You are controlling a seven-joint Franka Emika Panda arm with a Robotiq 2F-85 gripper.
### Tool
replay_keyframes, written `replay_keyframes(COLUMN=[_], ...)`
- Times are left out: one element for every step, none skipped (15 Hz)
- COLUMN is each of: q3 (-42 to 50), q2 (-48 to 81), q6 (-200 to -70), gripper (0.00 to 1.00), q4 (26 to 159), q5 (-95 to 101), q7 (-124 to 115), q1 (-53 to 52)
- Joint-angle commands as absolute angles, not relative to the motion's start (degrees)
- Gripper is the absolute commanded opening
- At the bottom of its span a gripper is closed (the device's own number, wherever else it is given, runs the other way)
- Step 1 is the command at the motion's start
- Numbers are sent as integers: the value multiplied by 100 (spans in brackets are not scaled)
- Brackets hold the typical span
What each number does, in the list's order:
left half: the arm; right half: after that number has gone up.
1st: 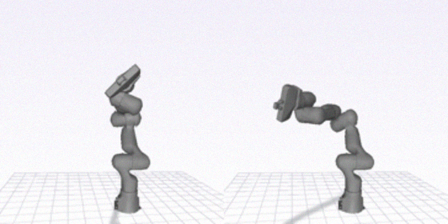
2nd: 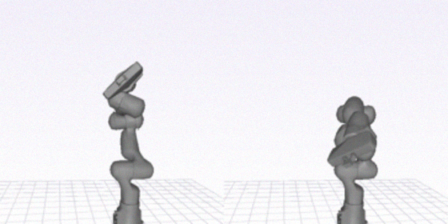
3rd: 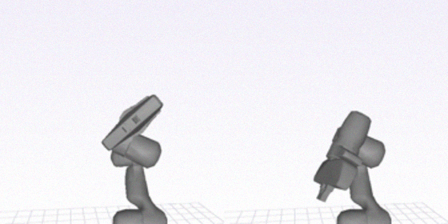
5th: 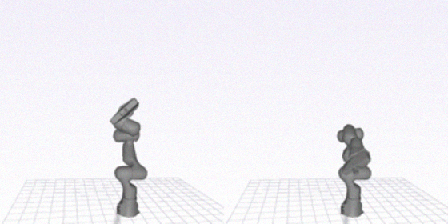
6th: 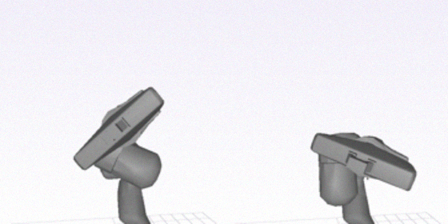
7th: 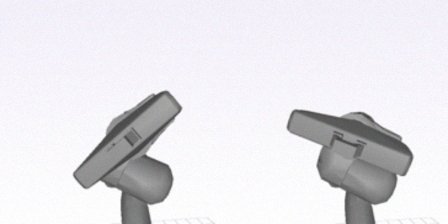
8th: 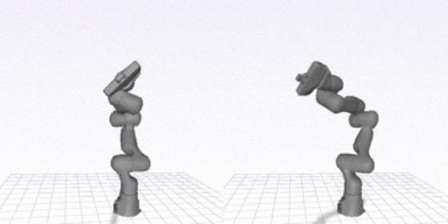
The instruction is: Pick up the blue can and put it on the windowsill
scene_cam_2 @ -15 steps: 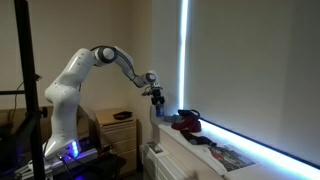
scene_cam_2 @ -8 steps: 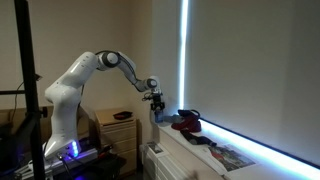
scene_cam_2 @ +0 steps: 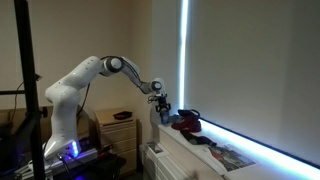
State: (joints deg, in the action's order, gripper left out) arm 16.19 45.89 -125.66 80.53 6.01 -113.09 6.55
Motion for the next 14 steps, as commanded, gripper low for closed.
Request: replay_keyframes(q3=[1625, 1625, 1632, 1656, 1656, 1638, 1633, 1617, 1578, 1554, 1526, 1510, 1502, 1506], q2=[5097, 5229, 5343, 5347, 5396, 5447, 5489, 5532, 5511, 5456, 5433, 5384, 5314, 5249], q6=[-12290, -12238, -12187, -12205, -12090, -12017, -11862, -11673, -11556, -11530, -11512, -11527, -11570, -11621], gripper=[57, 57, 57, 57, 57, 57, 57, 64, 95, 98, 100, 100, 100, 100], q4=[7358, 7234, 7116, 7132, 7003, 6907, 6794, 6679, 6647, 6670, 6644, 6650, 6661, 6660], q5=[393, 354, 315, 295, 259, 200, 176, 149, 137, 121, 96, 79, 60, 49], q7=[-11552, -11628, -11710, -11675, -11714, -11731, -11728, -11704, -11591, -11568, -11540, -11530, -11531, -11553], q1=[779, 811, 837, 948, 985, 1030, 1064, 1110, 1147, 1157, 1183, 1186, 1182, 1172])
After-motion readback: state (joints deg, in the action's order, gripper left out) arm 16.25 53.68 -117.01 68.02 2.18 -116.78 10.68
